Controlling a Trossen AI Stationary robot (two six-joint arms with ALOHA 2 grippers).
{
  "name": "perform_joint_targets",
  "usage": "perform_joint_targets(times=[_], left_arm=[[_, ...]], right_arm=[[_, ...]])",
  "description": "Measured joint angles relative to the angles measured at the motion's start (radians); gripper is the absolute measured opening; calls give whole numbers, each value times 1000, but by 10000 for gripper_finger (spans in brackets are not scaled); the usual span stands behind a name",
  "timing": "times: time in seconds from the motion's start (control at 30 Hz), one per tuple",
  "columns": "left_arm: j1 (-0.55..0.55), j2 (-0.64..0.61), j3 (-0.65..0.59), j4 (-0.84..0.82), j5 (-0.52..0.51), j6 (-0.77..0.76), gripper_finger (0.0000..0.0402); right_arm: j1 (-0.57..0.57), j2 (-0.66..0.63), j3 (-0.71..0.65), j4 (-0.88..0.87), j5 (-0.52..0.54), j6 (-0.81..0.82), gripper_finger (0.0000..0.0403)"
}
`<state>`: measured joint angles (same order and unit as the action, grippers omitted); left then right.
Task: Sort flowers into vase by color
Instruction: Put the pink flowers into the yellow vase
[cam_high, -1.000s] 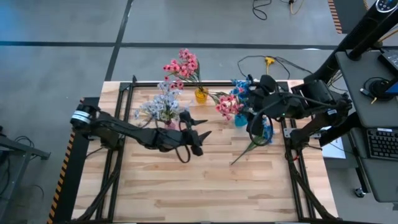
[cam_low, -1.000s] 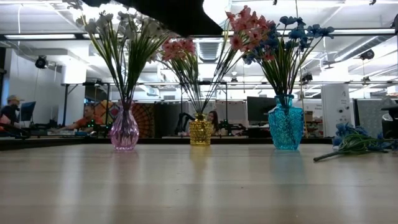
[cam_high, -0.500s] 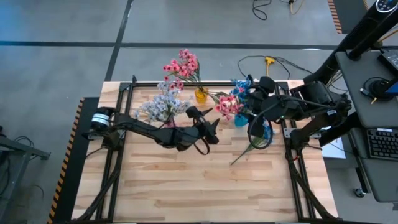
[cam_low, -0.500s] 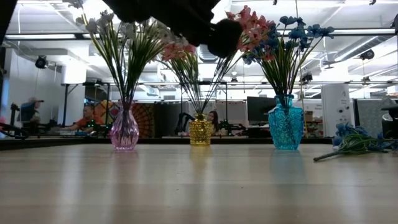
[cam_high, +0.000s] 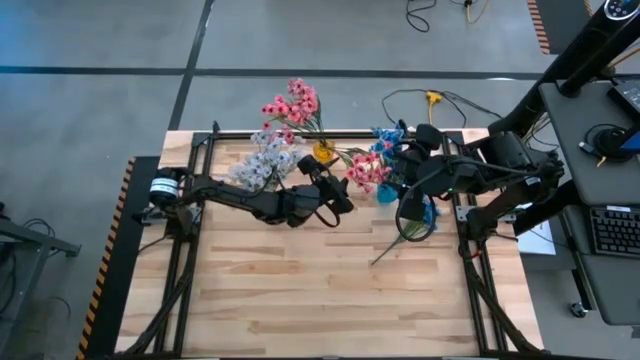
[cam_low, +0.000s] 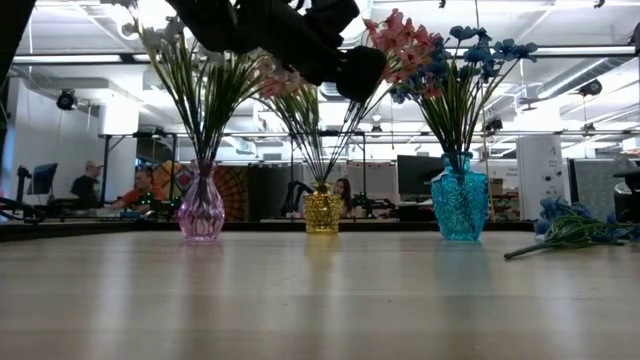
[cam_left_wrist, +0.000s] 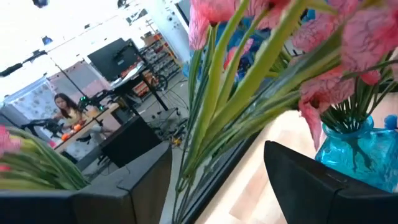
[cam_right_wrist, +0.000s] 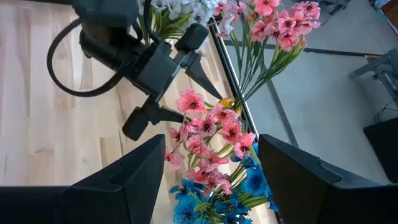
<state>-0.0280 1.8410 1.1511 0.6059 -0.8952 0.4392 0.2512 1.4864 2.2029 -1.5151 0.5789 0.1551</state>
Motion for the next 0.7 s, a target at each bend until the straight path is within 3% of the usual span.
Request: perform_joint_targets(times=[0.17,0.7], left_arm=[[17,-2,0,2,66,18,213],[36,-4,-1,7,68,22,112]], right_arm=[[0,0,-7,1,-1,0,249],[0,2,-28,3,0,1,249]])
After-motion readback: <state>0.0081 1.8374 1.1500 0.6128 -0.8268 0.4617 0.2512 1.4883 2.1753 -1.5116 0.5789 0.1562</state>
